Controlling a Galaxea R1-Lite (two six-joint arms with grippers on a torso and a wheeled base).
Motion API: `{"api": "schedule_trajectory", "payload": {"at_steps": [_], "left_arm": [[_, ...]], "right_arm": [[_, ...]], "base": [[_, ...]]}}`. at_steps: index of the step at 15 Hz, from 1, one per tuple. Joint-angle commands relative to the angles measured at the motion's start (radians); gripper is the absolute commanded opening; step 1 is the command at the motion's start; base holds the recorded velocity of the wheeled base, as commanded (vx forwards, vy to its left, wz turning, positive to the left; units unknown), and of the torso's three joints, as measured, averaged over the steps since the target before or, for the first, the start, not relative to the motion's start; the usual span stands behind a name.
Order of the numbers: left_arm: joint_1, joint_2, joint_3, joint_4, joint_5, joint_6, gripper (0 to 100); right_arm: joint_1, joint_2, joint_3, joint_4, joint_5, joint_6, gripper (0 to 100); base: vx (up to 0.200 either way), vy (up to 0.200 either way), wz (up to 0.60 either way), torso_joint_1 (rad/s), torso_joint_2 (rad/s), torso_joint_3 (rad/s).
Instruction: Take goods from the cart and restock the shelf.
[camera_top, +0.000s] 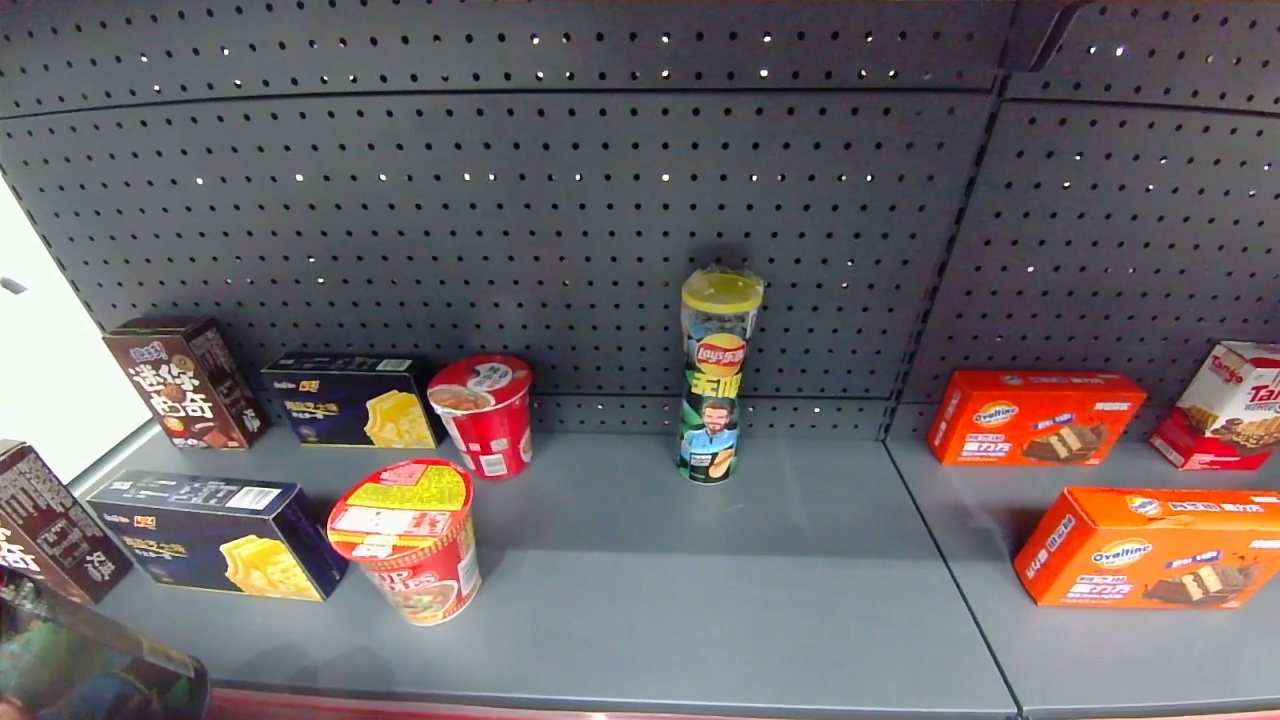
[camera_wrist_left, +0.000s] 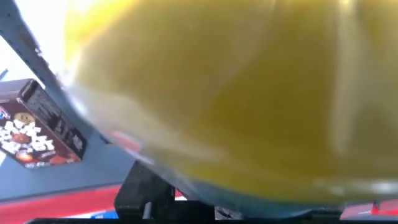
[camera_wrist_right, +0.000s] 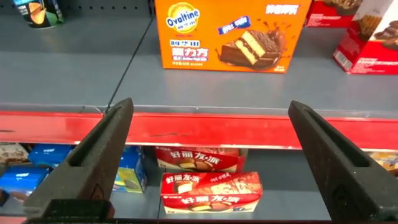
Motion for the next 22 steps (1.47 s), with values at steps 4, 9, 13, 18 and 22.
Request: {"api": "schedule_trajectory", "payload": {"at_steps": [4,9,13,18,22], "left_arm": [[0.0,-0.012,-0.005,0.014,0.0,0.001,0],[-0.05,0.053,-0.026,0.006,-0.027,0.04,0],[-0.123,0.103,-0.028,0.001,-0.032,0.041,0],[-0.142,0.192,-0.086,0.0,-0.026,0.04,0],[-0.149,0.299,-0.163,0.0,-0.032,0.044,0]], "right_arm": [[0.003,0.008,-0.004,0.0,0.004,-0.025,100],[0.089,0.493,-0.412,-0.183,0.122,0.068,100],[0.293,0.818,-0.581,-0.178,0.211,-0.021,100],[0.42,1.139,-0.746,-0.209,0.218,-0.007,100],[0.44,1.302,-0.823,-0.282,0.211,-0.03,100]], "base": [[0.0,0.0,0.0,0.0,0.0,0.0],[0.0,0.0,0.0,0.0,0.0,0.0],[0.0,0.0,0.0,0.0,0.0,0.0],[0.0,0.0,0.0,0.0,0.0,0.0],[0.0,0.0,0.0,0.0,0.0,0.0]]}}
